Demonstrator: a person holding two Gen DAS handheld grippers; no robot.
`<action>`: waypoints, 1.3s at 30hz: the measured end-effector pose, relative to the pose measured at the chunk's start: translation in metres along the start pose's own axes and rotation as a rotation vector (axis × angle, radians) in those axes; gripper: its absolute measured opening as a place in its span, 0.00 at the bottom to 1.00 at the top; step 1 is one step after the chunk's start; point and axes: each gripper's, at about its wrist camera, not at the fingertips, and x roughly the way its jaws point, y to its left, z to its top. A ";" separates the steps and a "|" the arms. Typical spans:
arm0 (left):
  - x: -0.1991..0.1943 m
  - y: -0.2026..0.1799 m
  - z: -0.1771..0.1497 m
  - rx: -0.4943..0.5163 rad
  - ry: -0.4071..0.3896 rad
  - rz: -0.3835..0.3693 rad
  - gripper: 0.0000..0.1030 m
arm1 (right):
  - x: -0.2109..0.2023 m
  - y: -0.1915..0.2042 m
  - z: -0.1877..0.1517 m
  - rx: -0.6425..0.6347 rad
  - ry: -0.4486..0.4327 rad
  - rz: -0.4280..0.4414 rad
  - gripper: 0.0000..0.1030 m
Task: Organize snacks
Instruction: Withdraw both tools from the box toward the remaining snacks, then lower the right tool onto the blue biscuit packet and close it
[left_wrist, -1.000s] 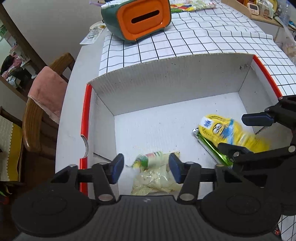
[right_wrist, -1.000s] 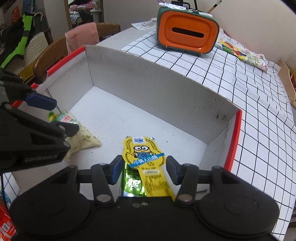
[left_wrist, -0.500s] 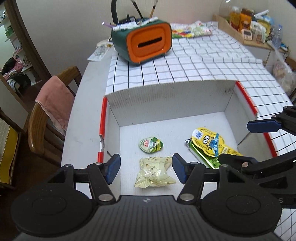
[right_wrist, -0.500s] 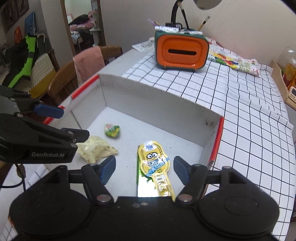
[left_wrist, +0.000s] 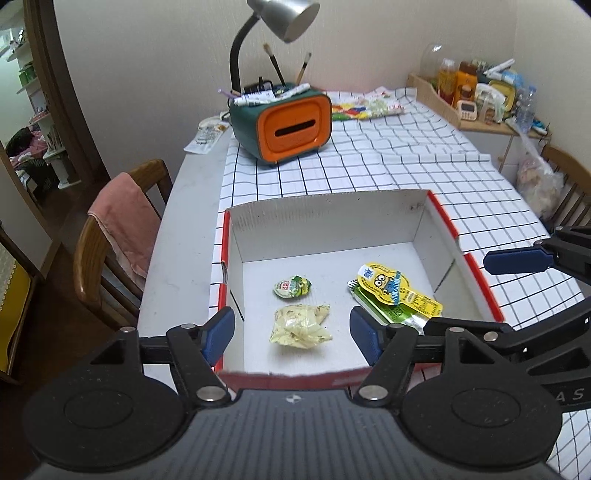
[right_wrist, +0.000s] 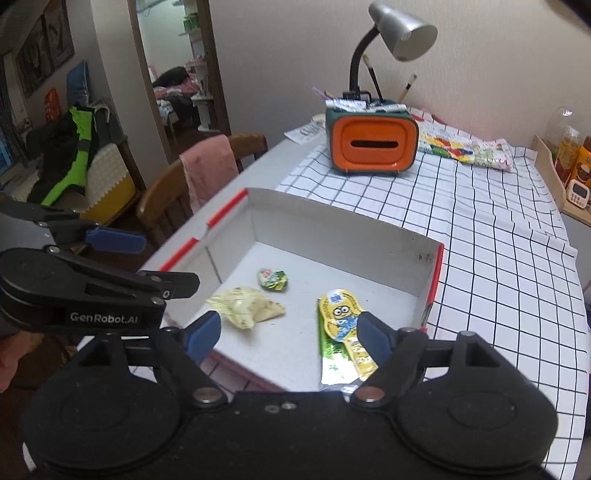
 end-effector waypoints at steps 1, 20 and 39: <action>-0.005 0.000 -0.002 -0.001 -0.007 -0.001 0.69 | -0.005 0.003 -0.002 0.000 -0.007 0.006 0.80; -0.079 0.001 -0.069 -0.005 -0.108 -0.045 0.82 | -0.073 0.047 -0.058 -0.003 -0.100 0.049 1.00; -0.085 0.024 -0.174 -0.075 -0.016 -0.045 0.92 | -0.083 0.067 -0.160 0.006 -0.058 0.036 1.00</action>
